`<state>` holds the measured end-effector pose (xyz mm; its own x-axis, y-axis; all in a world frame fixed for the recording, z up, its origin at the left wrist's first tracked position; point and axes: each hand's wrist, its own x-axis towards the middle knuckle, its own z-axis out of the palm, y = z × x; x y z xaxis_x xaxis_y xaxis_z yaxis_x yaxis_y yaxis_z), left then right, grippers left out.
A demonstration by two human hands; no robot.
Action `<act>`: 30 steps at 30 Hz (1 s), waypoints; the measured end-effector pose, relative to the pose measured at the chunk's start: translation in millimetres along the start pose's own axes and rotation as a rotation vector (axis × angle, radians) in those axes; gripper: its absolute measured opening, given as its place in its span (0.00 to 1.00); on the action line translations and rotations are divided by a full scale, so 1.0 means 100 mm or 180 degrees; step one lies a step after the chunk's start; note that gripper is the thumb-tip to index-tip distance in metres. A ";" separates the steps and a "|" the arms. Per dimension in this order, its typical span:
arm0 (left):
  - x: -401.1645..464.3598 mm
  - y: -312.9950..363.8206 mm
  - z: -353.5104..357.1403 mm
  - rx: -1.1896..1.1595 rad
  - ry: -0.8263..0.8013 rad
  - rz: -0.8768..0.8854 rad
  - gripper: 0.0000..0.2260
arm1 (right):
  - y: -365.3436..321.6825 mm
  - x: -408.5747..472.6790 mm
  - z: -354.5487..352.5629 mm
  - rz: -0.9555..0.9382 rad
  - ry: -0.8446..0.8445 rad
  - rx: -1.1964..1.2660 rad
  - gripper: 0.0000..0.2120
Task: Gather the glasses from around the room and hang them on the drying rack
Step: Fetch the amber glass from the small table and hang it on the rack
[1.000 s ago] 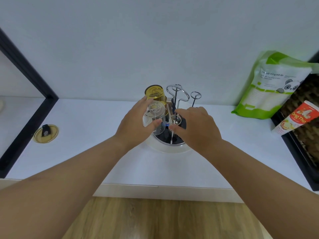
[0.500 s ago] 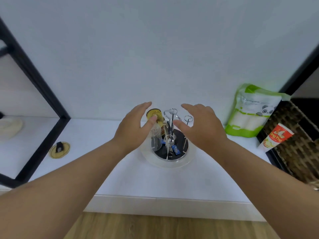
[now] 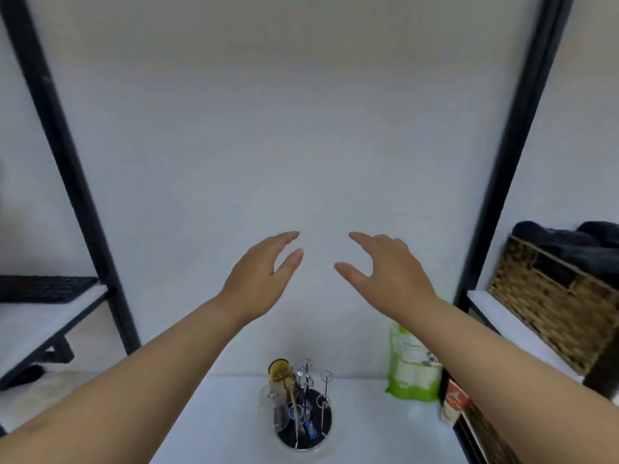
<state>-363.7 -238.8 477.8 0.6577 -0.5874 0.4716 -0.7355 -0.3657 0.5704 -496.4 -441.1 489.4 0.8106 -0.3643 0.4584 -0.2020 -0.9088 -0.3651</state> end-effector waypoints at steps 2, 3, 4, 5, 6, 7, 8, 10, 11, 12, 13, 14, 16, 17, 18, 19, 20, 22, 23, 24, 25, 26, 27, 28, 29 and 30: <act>0.13 0.47 -0.28 -0.0080 0.0082 0.0041 0.23 | -0.12 0.06 -0.52 -0.0043 0.0133 0.0039 0.33; 0.17 0.70 -0.42 -0.0105 0.0098 0.0062 0.23 | -0.17 0.08 -0.77 -0.0058 0.0199 0.0065 0.33; 0.21 0.92 -0.55 -0.0137 0.0105 0.0085 0.23 | -0.22 0.08 -1.02 -0.0069 0.0266 0.0104 0.33; 0.24 1.15 -0.68 -0.0189 0.0117 0.0106 0.23 | -0.26 0.07 -1.25 -0.0077 0.0330 0.0149 0.33; 0.26 1.36 -0.80 -0.0253 0.0136 0.0133 0.23 | -0.28 0.05 -1.47 -0.0079 0.0396 0.0193 0.33; 0.28 1.56 -0.92 -0.0316 0.0159 0.0171 0.22 | -0.30 0.03 -1.68 -0.0070 0.0459 0.0240 0.32; 0.28 1.76 -1.03 -0.0382 0.0190 0.0205 0.22 | -0.31 0.00 -1.87 -0.0050 0.0510 0.0293 0.32; 0.24 2.08 -1.22 -0.0568 0.0287 0.0244 0.21 | -0.34 -0.09 -2.20 -0.0021 0.0583 0.0396 0.32; 0.20 2.22 -1.29 -0.0663 0.0317 0.0251 0.21 | -0.35 -0.15 -2.35 -0.0006 0.0605 0.0430 0.32; 0.15 2.34 -1.34 -0.0733 0.0312 0.0255 0.21 | -0.36 -0.21 -2.49 0.0018 0.0622 0.0456 0.33; 0.10 2.43 -1.39 -0.0771 0.0277 0.0260 0.21 | -0.38 -0.29 -2.61 0.0043 0.0636 0.0477 0.33; 0.05 2.51 -1.43 -0.0785 0.0226 0.0270 0.21 | -0.40 -0.38 -2.73 0.0074 0.0643 0.0493 0.34; -0.05 2.61 -1.49 -0.0813 0.0159 0.0307 0.21 | -0.45 -0.57 -2.94 0.0158 0.0678 0.0522 0.34; -0.09 2.65 -1.52 -0.0844 0.0149 0.0334 0.21 | -0.47 -0.66 -3.03 0.0194 0.0714 0.0525 0.34; -0.11 2.69 -1.54 -0.0888 0.0143 0.0371 0.21 | -0.49 -0.75 -3.12 0.0221 0.0759 0.0512 0.34; -0.13 2.74 -1.57 -0.0940 0.0135 0.0422 0.21 | -0.51 -0.84 -3.20 0.0241 0.0809 0.0490 0.34; -0.15 2.78 -1.58 -0.0989 0.0112 0.0485 0.21 | -0.54 -0.92 -3.28 0.0257 0.0870 0.0465 0.34; -0.17 2.89 -1.62 -0.1057 0.0020 0.0626 0.20 | -0.59 -1.07 -3.43 0.0293 0.1023 0.0431 0.35; -0.17 2.95 -1.63 -0.1074 -0.0027 0.0713 0.21 | -0.62 -1.15 -3.50 0.0324 0.1095 0.0419 0.35; -0.17 3.01 -1.64 -0.1085 -0.0071 0.0796 0.21 | -0.65 -1.23 -3.57 0.0370 0.1154 0.0420 0.34; -0.18 3.07 -1.65 -0.1100 -0.0114 0.0869 0.21 | -0.67 -1.31 -3.63 0.0416 0.1216 0.0432 0.34; -0.18 3.12 -1.66 -0.1117 -0.0172 0.0945 0.21 | -0.69 -1.39 -3.68 0.0455 0.1292 0.0440 0.34; -0.20 3.19 -1.64 -0.1138 -0.0260 0.1033 0.21 | -0.71 -1.50 -3.74 0.0516 0.1380 0.0442 0.34; -0.20 3.25 -1.62 -0.1136 -0.0323 0.1103 0.21 | -0.71 -1.60 -3.80 0.0557 0.1451 0.0469 0.34; -0.20 3.30 -1.60 -0.1127 -0.0362 0.1153 0.22 | -0.71 -1.68 -3.85 0.0566 0.1516 0.0491 0.34; -0.22 3.37 -1.57 -0.1157 -0.0417 0.1218 0.22 | -0.70 -1.80 -3.91 0.0591 0.1607 0.0473 0.34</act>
<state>-600.1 -236.3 765.0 0.3111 -0.7231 0.6167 -0.7996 0.1516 0.5811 -843.2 -390.9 749.4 0.3974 -0.6010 0.6934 -0.2069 -0.7949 -0.5703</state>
